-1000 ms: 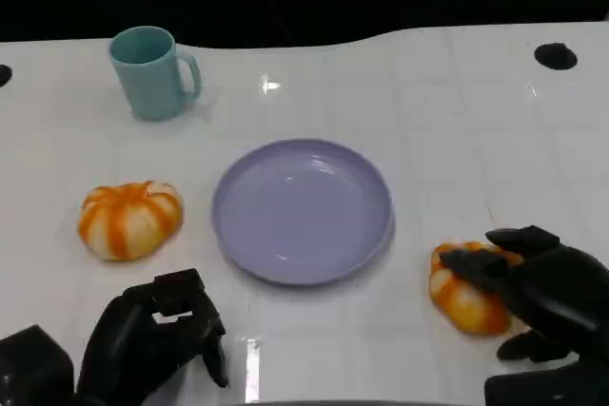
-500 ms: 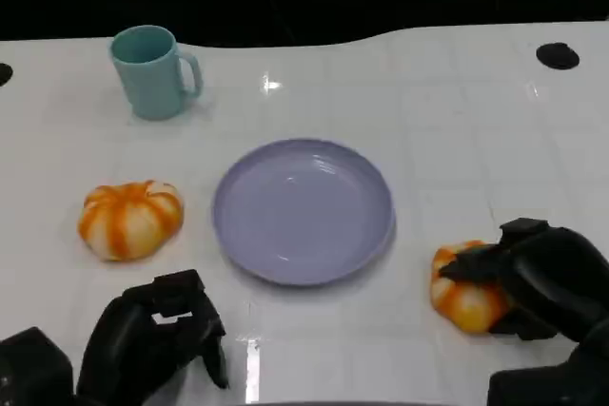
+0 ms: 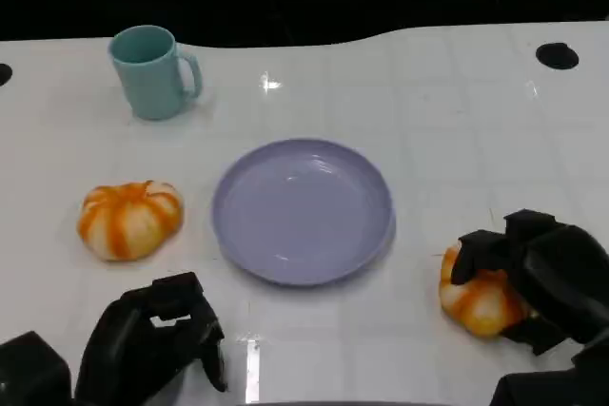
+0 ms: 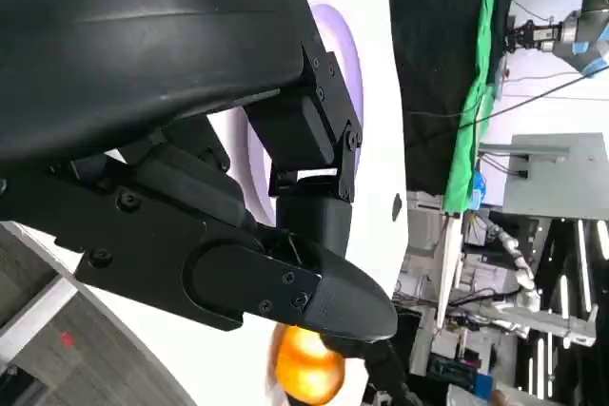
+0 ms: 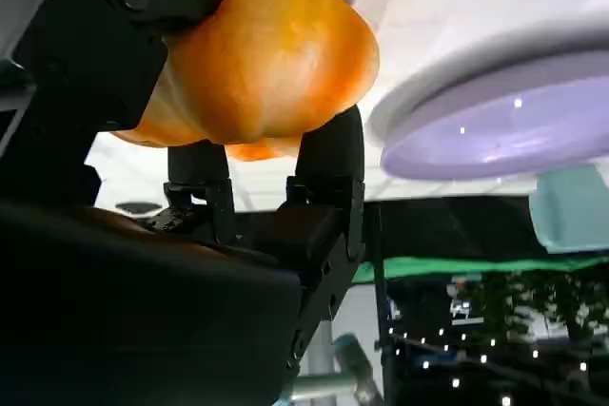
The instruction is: Grasp the bread from the table and place it into the plate.
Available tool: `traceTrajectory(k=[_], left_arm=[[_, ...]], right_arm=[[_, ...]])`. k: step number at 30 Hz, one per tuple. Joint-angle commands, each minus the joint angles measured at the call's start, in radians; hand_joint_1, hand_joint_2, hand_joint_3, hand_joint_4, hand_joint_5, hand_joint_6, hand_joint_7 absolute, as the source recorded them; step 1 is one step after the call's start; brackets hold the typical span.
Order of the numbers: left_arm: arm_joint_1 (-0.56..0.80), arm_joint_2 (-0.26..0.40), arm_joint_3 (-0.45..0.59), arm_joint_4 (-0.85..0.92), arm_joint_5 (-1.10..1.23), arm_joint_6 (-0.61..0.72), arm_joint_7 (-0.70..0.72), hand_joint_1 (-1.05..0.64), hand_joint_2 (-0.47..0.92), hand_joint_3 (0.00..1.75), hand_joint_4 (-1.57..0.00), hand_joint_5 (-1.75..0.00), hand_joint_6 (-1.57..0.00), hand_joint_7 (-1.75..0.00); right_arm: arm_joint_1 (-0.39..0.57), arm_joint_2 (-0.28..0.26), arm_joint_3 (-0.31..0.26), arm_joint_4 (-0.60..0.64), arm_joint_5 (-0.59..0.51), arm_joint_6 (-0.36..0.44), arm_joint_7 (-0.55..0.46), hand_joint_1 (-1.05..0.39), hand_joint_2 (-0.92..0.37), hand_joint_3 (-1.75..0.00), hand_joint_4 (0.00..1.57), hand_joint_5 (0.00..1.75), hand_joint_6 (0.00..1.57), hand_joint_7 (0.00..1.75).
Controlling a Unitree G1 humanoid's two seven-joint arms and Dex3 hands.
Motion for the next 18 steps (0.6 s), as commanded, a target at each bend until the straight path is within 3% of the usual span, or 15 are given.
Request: traceTrajectory(k=[1,7,12,18], left_arm=[[0.003,0.002,0.003,-0.004,-0.001,-0.003,0.008,-0.9,0.92,0.11,-1.21,-1.38,-1.06,-1.19],[0.003,-0.001,0.003,0.0,-0.002,-0.004,0.005,-0.9,0.92,0.11,-1.2,-1.39,-1.06,-1.19],[0.002,-0.006,0.002,0.004,0.004,-0.007,0.011,-0.9,0.92,0.11,-1.19,-1.39,-1.05,-1.2],[0.009,-0.012,-0.001,-0.003,0.012,-0.006,0.025,-0.93,0.92,0.1,-1.2,-1.4,-1.06,-1.22]], right_arm=[[0.002,-0.013,-0.036,-0.011,0.03,-0.031,-0.074,0.11,-0.22,-1.3,0.98,1.75,0.93,1.46],[0.013,-0.01,-0.063,-0.06,0.063,-0.064,-0.098,0.14,-0.13,-1.47,1.03,1.75,1.0,1.39],[0.002,-0.006,-0.079,-0.094,0.105,-0.085,-0.053,0.13,-0.08,-1.56,1.03,1.74,1.01,1.39],[-0.074,0.046,-0.077,-0.095,0.15,-0.085,0.026,0.14,-0.04,-1.58,1.07,1.75,0.99,1.5]])
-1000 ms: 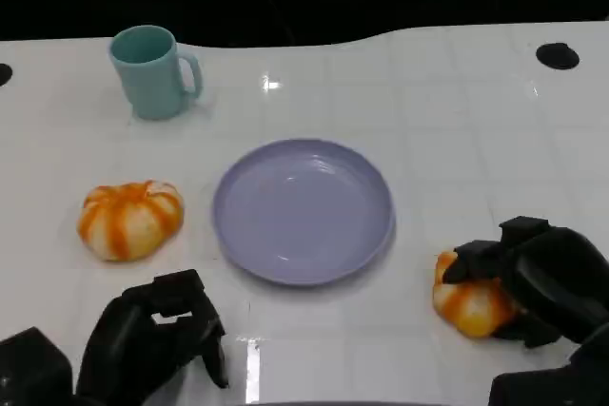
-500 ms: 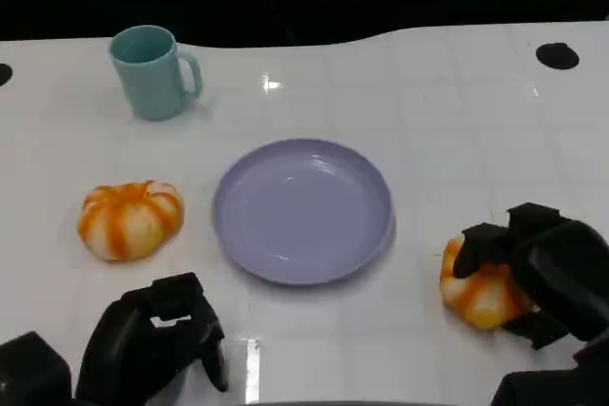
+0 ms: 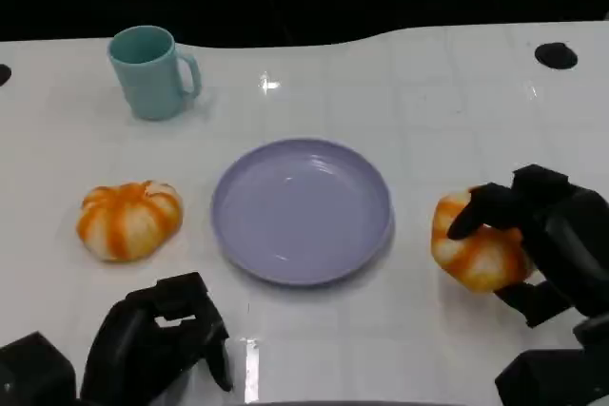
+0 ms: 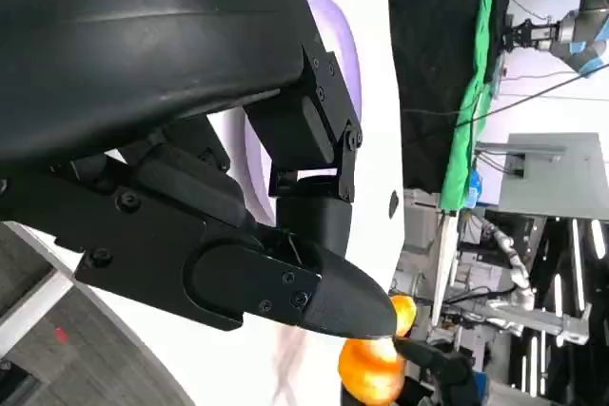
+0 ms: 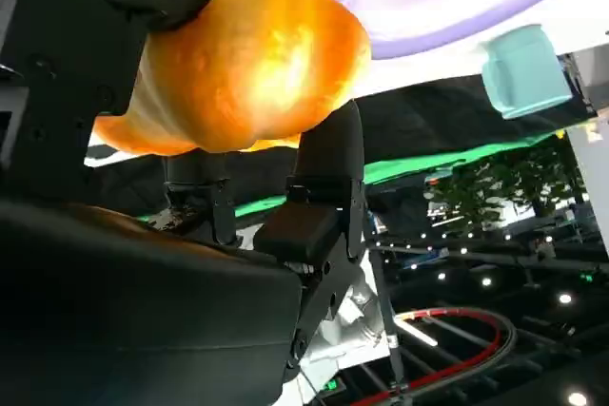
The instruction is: Grasp the bread from the table and place it into the plate.
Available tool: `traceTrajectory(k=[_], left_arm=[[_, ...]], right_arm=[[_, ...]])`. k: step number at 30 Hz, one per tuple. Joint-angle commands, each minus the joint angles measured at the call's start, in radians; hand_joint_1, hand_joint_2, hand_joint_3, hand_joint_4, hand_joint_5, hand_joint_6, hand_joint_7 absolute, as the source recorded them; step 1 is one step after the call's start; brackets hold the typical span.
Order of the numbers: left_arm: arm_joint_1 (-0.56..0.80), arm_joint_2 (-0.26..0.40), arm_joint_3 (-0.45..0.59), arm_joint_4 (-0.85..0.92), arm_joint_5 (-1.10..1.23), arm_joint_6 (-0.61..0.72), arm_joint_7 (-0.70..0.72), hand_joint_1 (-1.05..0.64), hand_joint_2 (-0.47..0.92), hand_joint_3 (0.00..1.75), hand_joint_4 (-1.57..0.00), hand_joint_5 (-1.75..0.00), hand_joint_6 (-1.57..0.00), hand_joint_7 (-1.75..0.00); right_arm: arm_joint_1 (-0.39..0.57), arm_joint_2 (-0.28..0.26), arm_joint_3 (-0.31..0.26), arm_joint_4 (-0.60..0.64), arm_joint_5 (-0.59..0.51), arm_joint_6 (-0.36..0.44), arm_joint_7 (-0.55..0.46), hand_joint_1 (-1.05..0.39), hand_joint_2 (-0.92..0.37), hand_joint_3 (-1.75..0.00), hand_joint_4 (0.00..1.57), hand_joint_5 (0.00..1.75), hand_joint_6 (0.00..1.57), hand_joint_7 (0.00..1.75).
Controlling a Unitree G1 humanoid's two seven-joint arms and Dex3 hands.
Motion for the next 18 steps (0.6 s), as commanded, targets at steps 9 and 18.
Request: traceTrajectory(k=[9,18], left_arm=[[0.014,0.007,-0.001,-0.007,0.01,-0.001,0.021,-0.94,0.92,0.09,-1.2,-1.4,-1.06,-1.24],[0.012,-0.002,-0.009,0.006,0.006,0.003,0.009,-0.94,0.92,0.11,-1.21,-1.38,-1.06,-1.24]], right_arm=[[-0.232,0.135,0.034,0.086,0.049,0.024,0.173,0.03,-0.17,-1.5,0.99,1.75,0.82,1.63],[-0.385,0.247,0.054,0.281,0.096,0.023,0.244,-0.07,-0.31,-1.43,0.93,1.75,0.77,1.65]])
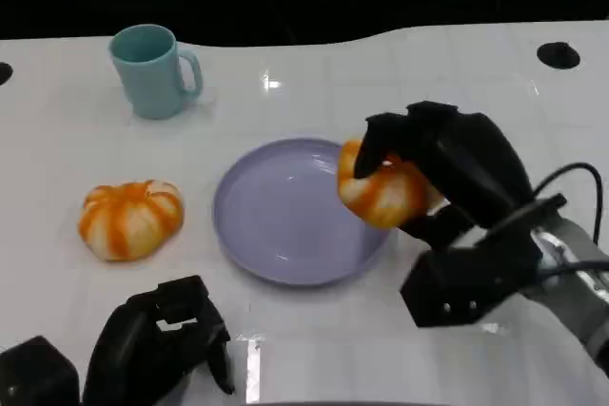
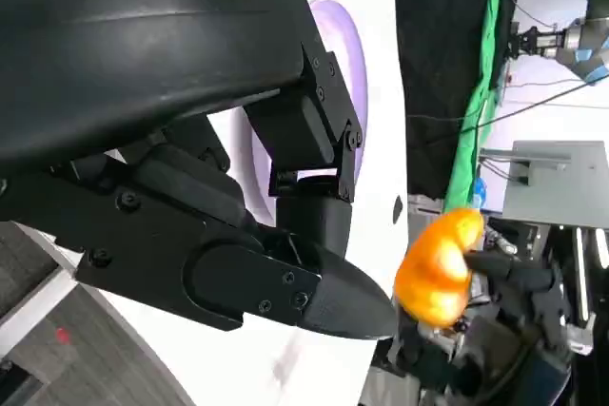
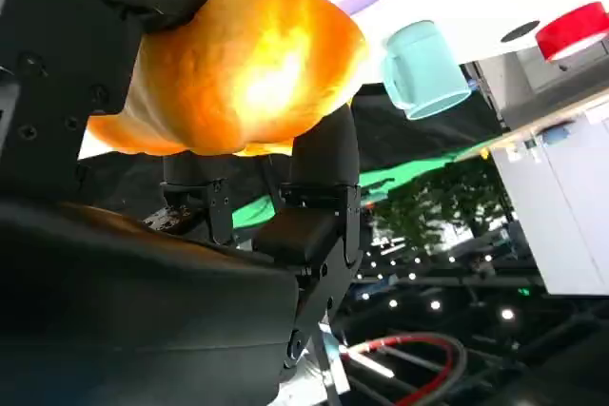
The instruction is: Grasp the bread from the table and place it into the plate.
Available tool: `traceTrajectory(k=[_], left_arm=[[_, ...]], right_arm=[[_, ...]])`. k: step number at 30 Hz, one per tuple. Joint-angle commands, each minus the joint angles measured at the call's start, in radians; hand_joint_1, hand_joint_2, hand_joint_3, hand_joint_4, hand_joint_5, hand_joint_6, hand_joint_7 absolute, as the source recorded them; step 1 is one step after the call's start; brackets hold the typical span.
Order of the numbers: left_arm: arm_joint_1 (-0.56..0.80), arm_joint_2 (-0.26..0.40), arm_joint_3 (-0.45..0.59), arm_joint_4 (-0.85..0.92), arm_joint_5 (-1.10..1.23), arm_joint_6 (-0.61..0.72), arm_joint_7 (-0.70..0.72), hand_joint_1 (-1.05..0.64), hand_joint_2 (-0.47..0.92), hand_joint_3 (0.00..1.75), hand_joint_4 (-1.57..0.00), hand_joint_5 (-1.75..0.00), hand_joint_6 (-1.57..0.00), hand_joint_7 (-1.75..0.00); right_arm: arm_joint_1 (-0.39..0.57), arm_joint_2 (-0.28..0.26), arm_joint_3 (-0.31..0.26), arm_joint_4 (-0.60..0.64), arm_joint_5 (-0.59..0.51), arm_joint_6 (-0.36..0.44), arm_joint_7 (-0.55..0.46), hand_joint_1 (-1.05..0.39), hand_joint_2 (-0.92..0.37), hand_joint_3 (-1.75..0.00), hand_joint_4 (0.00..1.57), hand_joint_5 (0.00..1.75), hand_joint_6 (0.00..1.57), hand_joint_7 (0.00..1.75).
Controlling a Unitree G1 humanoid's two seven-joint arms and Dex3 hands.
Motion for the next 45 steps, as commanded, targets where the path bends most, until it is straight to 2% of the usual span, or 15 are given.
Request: traceTrajectory(k=[1,10,13,14,15,16,17,18,19,20,21,25,27,34,45], left_arm=[[0.005,0.006,-0.004,0.003,0.002,0.005,0.002,-0.94,0.92,0.11,-1.22,-1.37,-1.06,-1.24],[0.026,0.005,-0.009,-0.026,0.029,-0.011,0.024,-0.94,0.92,0.14,-1.23,-1.36,-1.07,-1.23],[0.034,0.008,-0.011,-0.039,0.019,-0.005,0.013,-0.95,0.92,0.14,-1.22,-1.37,-1.06,-1.24],[0.034,0.01,-0.011,-0.039,0.014,-0.004,0.008,-0.94,0.92,0.14,-1.22,-1.37,-1.06,-1.24],[0.034,0.012,-0.012,-0.04,0.011,-0.004,0.004,-0.94,0.92,0.15,-1.21,-1.37,-1.06,-1.24],[0.034,0.013,-0.012,-0.042,0.012,-0.004,0.004,-0.93,0.92,0.15,-1.21,-1.38,-1.05,-1.24],[0.038,0.015,-0.013,-0.047,0.018,-0.004,0.011,-0.93,0.92,0.16,-1.21,-1.38,-1.05,-1.24],[0.041,0.015,-0.013,-0.049,0.02,-0.008,0.013,-0.94,0.92,0.16,-1.21,-1.38,-1.05,-1.24],[0.046,0.016,-0.014,-0.054,0.02,-0.008,0.014,-0.94,0.92,0.17,-1.21,-1.38,-1.05,-1.24],[0.052,0.014,-0.013,-0.06,0.013,-0.004,0.009,-0.93,0.92,0.17,-1.21,-1.38,-1.05,-1.24],[0.058,0.012,-0.014,-0.065,0.008,-0.002,0.006,-0.92,0.92,0.17,-1.21,-1.38,-1.05,-1.23],[0.079,0.007,-0.025,-0.095,0.005,0.009,0.008,-0.92,0.92,0.16,-1.21,-1.37,-1.05,-1.22],[0.09,0.007,-0.033,-0.114,0.006,0.019,0.01,-0.94,0.92,0.15,-1.21,-1.37,-1.05,-1.22],[0.116,0.012,-0.044,-0.15,-0.001,0.03,0.0,-0.93,0.92,0.14,-1.21,-1.36,-1.06,-1.2],[0.117,0.014,-0.046,-0.163,0.001,0.049,0.009,-0.92,0.92,0.16,-1.21,-1.36,-1.06,-1.2]], right_arm=[[-0.06,0.032,0.011,0.084,0.03,-0.009,0.022,-0.07,-0.31,-1.42,0.93,1.75,0.76,1.65],[-0.123,0.075,0.037,0.199,0.033,0.0,0.031,-0.07,-0.29,-1.34,0.89,1.75,0.76,1.59],[-0.133,0.096,0.025,0.233,0.064,-0.01,0.043,-0.09,-0.33,-1.2,0.83,1.74,0.83,1.25],[-0.138,0.101,0.023,0.242,0.077,-0.009,0.058,-0.1,-0.36,-1.1,0.81,1.7,0.84,1.12],[-0.141,0.105,0.023,0.248,0.086,-0.007,0.07,-0.14,-0.47,-0.86,0.7,1.48,0.78,0.83],[-0.146,0.104,0.027,0.248,0.089,0.003,0.091,-0.16,-0.53,-0.74,0.67,1.39,0.79,0.68],[-0.15,0.101,0.035,0.245,0.085,0.014,0.113,-0.2,-0.6,-0.63,0.55,1.19,0.72,0.53],[-0.152,0.097,0.044,0.24,0.077,0.025,0.132,-0.27,-0.73,-0.43,0.39,0.81,0.61,0.32],[-0.153,0.092,0.054,0.233,0.067,0.035,0.147,-0.33,-0.82,-0.28,0.33,0.58,0.55,0.19],[-0.153,0.085,0.065,0.22,0.056,0.051,0.167,-0.39,-0.87,-0.21,0.27,0.44,0.49,0.11],[-0.15,0.078,0.076,0.205,0.047,0.067,0.19,-0.5,-0.9,-0.21,0.19,0.32,0.41,0.05],[-0.129,0.052,0.102,0.136,0.024,0.121,0.26,-0.68,-0.92,-0.31,0.06,0.23,0.27,0.0],[-0.108,0.039,0.109,0.091,0.023,0.143,0.293,-0.72,-0.92,-0.34,0.03,0.22,0.23,0.0],[-0.037,0.017,0.111,-0.033,0.031,0.197,0.362,-0.74,-0.92,-0.34,0.01,0.23,0.2,0.0],[0.04,-0.027,0.07,-0.151,0.093,0.176,0.408,-0.72,-0.92,-0.35,0.01,0.25,0.18,0.0]])
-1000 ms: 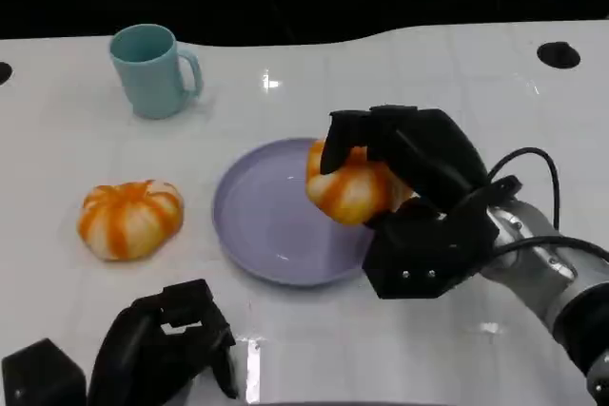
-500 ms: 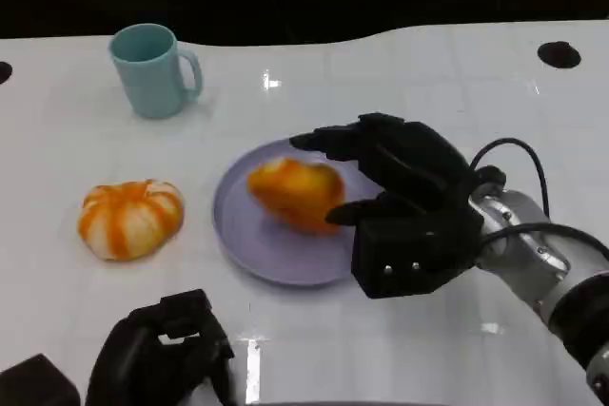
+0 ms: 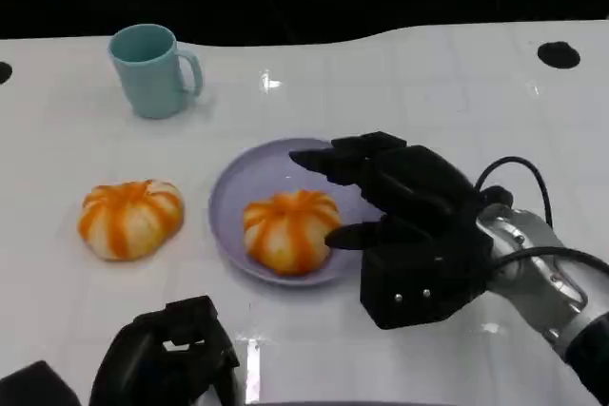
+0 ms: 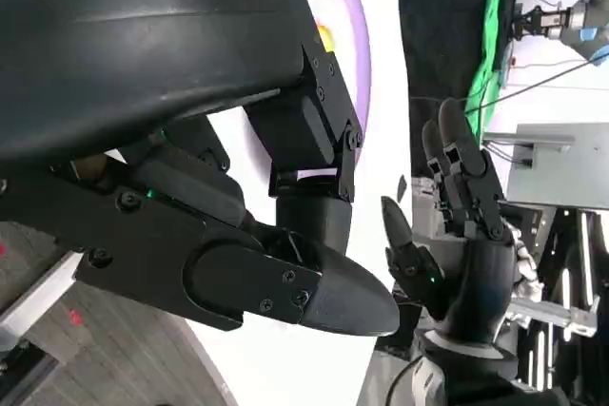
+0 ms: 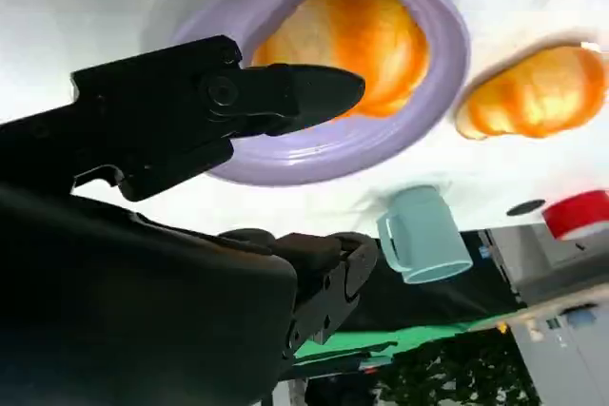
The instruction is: Grasp the bread from the table and place it into the plate.
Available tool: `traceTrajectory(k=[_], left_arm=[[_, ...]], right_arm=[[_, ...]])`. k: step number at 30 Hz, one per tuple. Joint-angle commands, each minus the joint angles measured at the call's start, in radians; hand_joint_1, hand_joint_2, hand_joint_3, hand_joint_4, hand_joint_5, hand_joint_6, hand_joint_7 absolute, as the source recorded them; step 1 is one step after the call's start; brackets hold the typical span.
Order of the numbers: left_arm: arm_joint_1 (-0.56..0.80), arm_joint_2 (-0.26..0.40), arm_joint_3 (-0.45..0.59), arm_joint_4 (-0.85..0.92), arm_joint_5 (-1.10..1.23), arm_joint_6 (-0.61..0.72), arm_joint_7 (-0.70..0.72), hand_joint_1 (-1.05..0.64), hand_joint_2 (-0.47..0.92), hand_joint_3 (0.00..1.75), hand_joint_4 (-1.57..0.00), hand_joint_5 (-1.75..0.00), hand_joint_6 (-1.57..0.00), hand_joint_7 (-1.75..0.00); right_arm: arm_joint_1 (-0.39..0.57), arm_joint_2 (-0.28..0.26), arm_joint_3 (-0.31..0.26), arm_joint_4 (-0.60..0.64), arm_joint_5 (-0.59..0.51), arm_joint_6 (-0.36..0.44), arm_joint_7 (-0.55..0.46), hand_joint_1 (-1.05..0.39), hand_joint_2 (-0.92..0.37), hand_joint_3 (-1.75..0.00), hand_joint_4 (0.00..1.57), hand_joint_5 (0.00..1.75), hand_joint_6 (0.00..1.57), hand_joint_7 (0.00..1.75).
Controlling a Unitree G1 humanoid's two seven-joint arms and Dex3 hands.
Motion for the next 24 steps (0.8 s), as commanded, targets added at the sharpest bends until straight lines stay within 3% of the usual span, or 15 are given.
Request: traceTrajectory(k=[1,7,14,16,19,20,22,24], left_arm=[[0.003,0.013,0.001,-0.008,-0.006,0.013,0.0,-0.92,0.92,0.16,-1.21,-1.36,-1.06,-1.2],[-0.008,0.012,0.003,0.007,-0.002,0.011,0.003,-0.93,0.92,0.16,-1.22,-1.36,-1.06,-1.2],[-0.026,0.008,0.008,0.035,-0.016,0.002,-0.015,-0.91,0.92,0.15,-1.22,-1.36,-1.06,-1.21],[-0.03,0.007,0.009,0.042,-0.017,0.001,-0.015,-0.91,0.92,0.13,-1.21,-1.36,-1.06,-1.2],[-0.034,0.006,0.01,0.047,-0.019,0.002,-0.016,-0.92,0.92,0.12,-1.21,-1.36,-1.06,-1.2],[-0.034,0.006,0.009,0.048,-0.018,0.003,-0.014,-0.92,0.92,0.12,-1.21,-1.36,-1.06,-1.2],[-0.036,0.004,0.008,0.049,-0.016,0.003,-0.011,-0.92,0.92,0.12,-1.22,-1.36,-1.07,-1.2],[-0.038,0.004,0.008,0.049,-0.017,0.006,-0.01,-0.92,0.92,0.12,-1.22,-1.36,-1.07,-1.2]], right_arm=[[0.04,-0.048,-0.037,-0.059,0.048,-0.023,0.026,-0.72,-0.92,-0.36,0.01,0.25,0.18,0.0],[0.164,-0.056,-0.121,-0.138,0.248,-0.123,0.081,-0.61,-0.92,-0.29,0.13,0.32,0.26,0.04],[0.315,-0.033,-0.209,-0.262,0.449,-0.148,0.142,-0.48,-0.92,-0.23,0.38,0.48,0.47,0.13],[0.351,-0.018,-0.232,-0.281,0.506,-0.164,0.152,-0.39,-0.92,-0.2,0.47,0.64,0.59,0.18],[0.382,0.0,-0.258,-0.283,0.573,-0.208,0.175,-0.27,-0.91,-0.21,0.47,1.02,0.71,0.3],[0.395,0.003,-0.267,-0.282,0.598,-0.231,0.187,-0.24,-0.86,-0.32,0.5,1.12,0.7,0.45],[0.421,0.003,-0.284,-0.287,0.635,-0.258,0.207,-0.22,-0.67,-0.73,0.61,1.33,0.69,0.86],[0.439,-0.003,-0.295,-0.291,0.642,-0.281,0.219,-0.22,-0.61,-0.85,0.66,1.44,0.71,0.97]])
